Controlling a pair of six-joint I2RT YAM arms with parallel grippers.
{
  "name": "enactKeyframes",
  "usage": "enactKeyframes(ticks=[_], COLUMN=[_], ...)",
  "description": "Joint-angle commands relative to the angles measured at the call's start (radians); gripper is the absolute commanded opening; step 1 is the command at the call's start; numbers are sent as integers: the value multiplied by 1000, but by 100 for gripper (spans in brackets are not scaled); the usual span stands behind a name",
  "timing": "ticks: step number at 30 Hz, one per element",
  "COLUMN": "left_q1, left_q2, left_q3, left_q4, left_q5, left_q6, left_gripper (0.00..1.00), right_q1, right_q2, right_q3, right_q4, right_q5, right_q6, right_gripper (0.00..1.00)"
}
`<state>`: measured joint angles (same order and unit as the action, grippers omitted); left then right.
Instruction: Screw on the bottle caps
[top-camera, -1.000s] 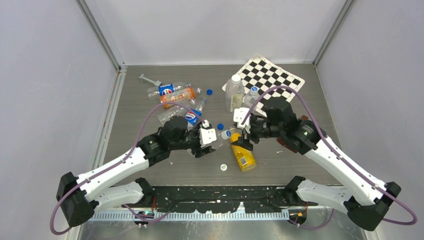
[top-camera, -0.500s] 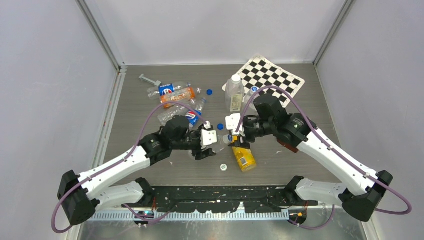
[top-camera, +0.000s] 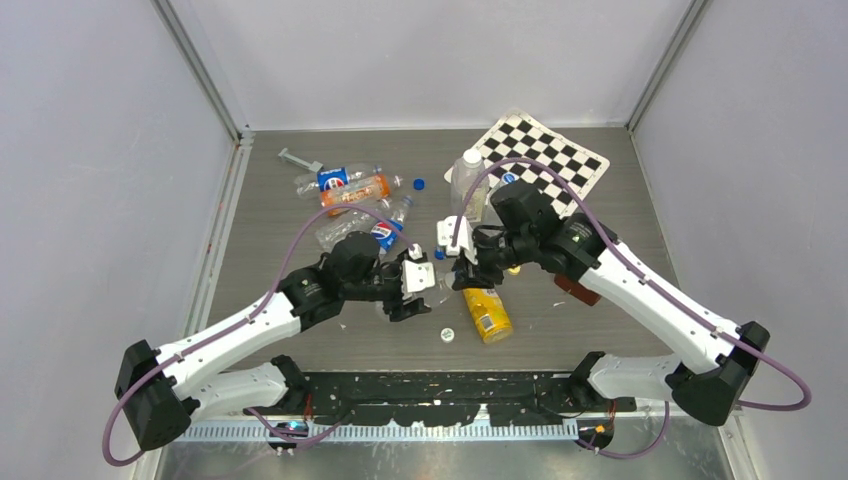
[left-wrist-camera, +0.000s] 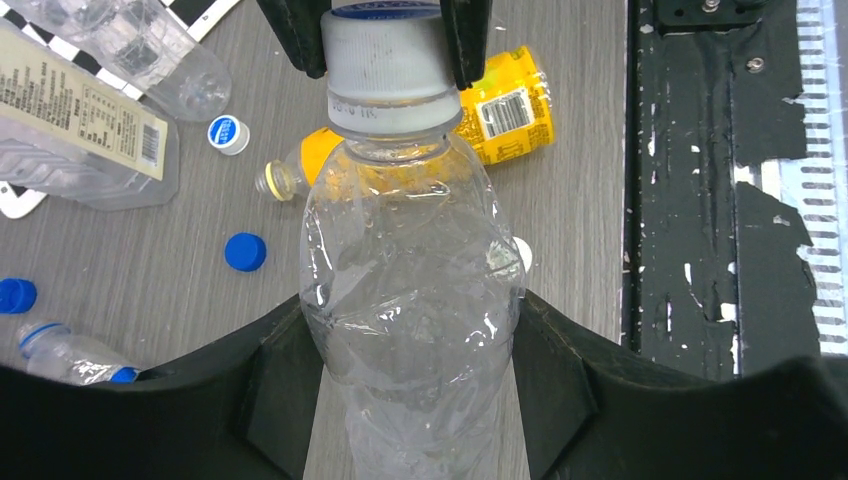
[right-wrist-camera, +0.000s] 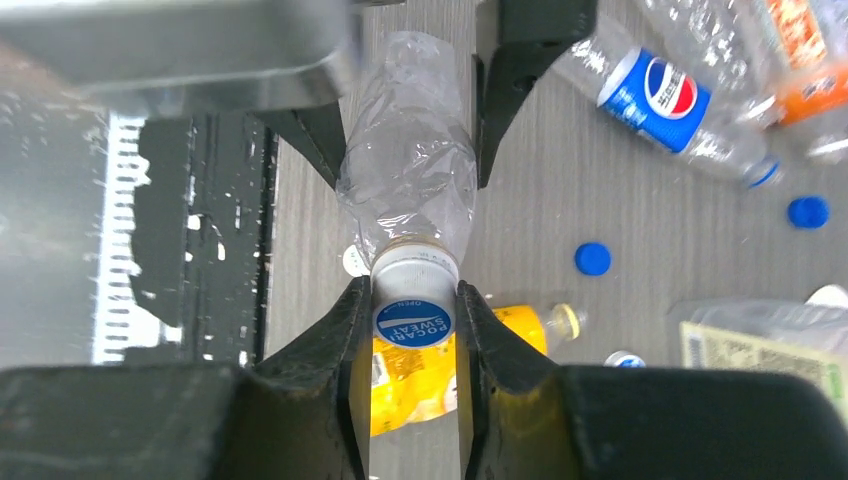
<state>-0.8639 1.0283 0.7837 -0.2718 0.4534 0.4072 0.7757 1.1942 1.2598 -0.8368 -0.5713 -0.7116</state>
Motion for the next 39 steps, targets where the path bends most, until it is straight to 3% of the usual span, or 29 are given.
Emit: enactKeyframes(ticks=[1,4,5,8,11,14,17,19,23,25,30,39], left_q1=[3,2,1,-6,-18,-34,-47,-49,-49,-49,-49,-47], left_q2=[-8,-16,-16,-19,-22,-14,-7,-6,-7,-5,7,45], left_q3=[32,13,9,-3,-20,-28,-31,-31,-27,-22,-9,29], left_q4=[45,84,94,122,154,169,169,164,151,143,118,42], left_q5=[-77,-133,-151,-189,-215,-239,-269,-290,-304,-298,-220,9], left_q6=[28,33,34,35,35,40,51,57,62,60,32,8], left_gripper=[0,0,0,0,0,0,0,0,0,0,0,0], right_q1=[3,3,2,-8,-49,-118,-157,-163,-163,-162,-162,-150], right_q2=[44,71,79,97,114,107,86,72,9,-32,-126,-188], right_q3=[69,95,112,140,134,40,-15,-15,0,9,4,-75], right_q4=[-27,-8,-21,-84,-97,7,93,109,149,160,149,102], right_q5=[141,361,466,593,568,420,342,345,322,295,266,-97], right_q6=[355,797,875,1211,1382,1549,1614,1527,1317,1174,790,92], right_gripper=[1,1,1,1,1,1,1,9,59,71,73,72])
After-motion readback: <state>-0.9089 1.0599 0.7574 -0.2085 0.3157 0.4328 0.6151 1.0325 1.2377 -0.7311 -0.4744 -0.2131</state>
